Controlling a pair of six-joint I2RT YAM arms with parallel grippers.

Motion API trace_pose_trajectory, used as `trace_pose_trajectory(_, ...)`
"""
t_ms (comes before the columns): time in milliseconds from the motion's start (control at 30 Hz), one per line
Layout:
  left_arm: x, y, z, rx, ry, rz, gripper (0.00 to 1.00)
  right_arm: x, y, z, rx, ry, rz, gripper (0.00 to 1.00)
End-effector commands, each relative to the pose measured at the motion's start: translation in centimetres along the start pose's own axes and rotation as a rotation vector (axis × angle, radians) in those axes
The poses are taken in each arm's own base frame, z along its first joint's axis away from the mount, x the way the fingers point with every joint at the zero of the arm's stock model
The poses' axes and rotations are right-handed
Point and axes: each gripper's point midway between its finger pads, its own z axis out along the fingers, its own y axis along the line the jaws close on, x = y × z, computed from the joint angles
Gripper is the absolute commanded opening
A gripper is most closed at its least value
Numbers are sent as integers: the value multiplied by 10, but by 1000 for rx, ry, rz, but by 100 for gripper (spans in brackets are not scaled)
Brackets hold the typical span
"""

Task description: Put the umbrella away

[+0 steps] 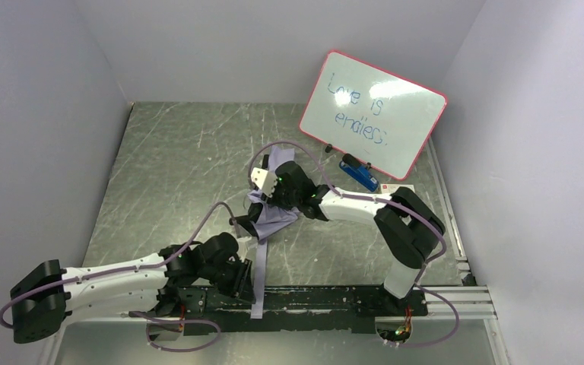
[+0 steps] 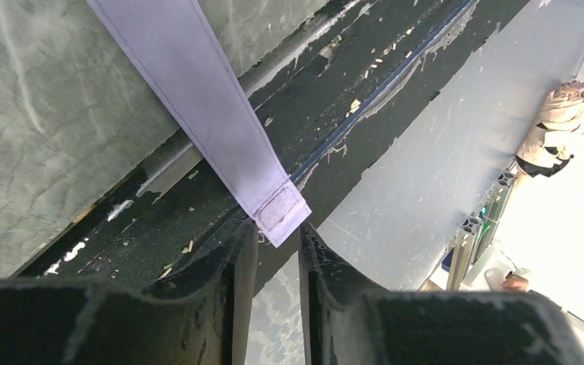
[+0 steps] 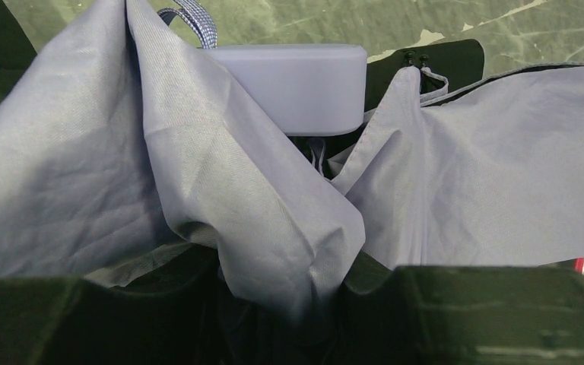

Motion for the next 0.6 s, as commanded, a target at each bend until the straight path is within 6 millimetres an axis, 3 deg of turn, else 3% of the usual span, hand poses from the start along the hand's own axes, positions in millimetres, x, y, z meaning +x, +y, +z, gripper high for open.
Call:
trace_pose_trajectory(0,-8,-21,-8,37,0,75,32,-6,-12,3,54,-17,-27,0)
trace_pose_trajectory(100,-38,-39,-31,-6,-113,176,34,-4,-11,1,59,-24,-28,0)
trace_pose_trajectory(167,-65,-60,-56,-22,-235,263,32,-3,-9,0,69,-31,-31,0)
trace_pose_trajectory(267,-111,-92,-113,-45,-500,330,28,-6,-6,-4,98,-47,-53,0)
trace_pose_trajectory(333,-131,-103,-157,-41,-690,331,26,-6,0,-5,102,-56,-66,2)
trace_pose_trajectory(433,-146,-111,-212,-20,-917,328,31,-7,8,-9,117,-67,-89,7)
trace_pose_trajectory(567,-157,-110,-243,-93,-1018,355,32,-15,18,-18,116,-94,-111,21)
